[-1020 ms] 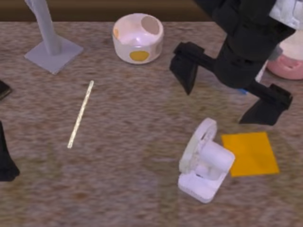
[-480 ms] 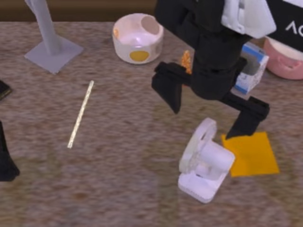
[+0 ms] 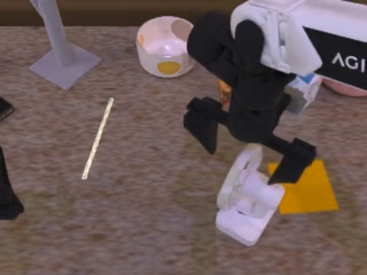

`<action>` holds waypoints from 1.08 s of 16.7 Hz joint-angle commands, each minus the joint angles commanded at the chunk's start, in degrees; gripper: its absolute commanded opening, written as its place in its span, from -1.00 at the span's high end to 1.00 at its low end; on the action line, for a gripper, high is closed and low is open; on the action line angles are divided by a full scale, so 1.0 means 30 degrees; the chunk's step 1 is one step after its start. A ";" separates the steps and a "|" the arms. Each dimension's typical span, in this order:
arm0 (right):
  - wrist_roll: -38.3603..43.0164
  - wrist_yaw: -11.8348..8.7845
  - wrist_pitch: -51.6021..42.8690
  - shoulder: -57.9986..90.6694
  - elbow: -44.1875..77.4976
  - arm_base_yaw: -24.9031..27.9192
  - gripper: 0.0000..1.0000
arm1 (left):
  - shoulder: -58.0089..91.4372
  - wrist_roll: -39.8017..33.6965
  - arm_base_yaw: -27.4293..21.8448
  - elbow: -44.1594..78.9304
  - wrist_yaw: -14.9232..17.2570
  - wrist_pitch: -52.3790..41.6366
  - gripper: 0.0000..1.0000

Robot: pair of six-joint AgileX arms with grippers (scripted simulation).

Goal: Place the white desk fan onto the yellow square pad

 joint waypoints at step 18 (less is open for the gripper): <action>0.0033 0.0000 0.0457 0.0031 -0.0458 0.0028 0.96 | 0.0000 0.0000 0.0000 0.0000 0.0000 0.0000 -1.00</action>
